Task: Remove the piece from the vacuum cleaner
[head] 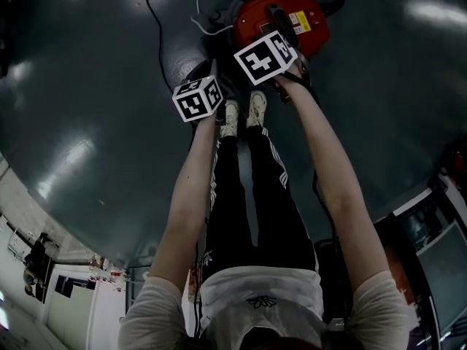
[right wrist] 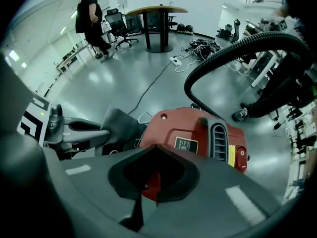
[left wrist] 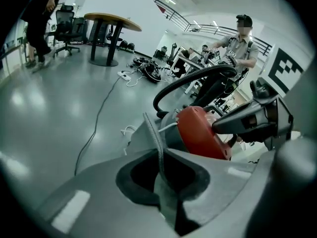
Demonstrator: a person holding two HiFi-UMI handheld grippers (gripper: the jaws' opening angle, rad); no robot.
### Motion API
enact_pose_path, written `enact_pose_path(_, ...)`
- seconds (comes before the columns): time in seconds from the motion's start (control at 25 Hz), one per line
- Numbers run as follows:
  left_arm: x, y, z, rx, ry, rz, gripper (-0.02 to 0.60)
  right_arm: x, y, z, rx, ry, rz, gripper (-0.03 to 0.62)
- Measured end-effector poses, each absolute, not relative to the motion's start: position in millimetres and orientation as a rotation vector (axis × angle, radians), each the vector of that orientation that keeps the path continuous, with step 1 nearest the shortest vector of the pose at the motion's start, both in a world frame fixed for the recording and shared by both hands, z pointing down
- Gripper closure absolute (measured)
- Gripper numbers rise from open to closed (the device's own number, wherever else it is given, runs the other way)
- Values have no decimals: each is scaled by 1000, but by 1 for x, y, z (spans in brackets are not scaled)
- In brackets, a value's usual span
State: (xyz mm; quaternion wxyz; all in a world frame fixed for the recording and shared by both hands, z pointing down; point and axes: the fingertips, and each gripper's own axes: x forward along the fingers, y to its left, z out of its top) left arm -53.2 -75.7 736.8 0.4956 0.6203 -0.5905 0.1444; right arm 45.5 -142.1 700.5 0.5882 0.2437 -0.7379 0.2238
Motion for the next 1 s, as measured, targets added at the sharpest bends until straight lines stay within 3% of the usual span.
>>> enact_pose_path(1.0, -66, -33, 729, 1497, -1488, 336, 560, 44, -141, 701, 559, -1653, 379, 582)
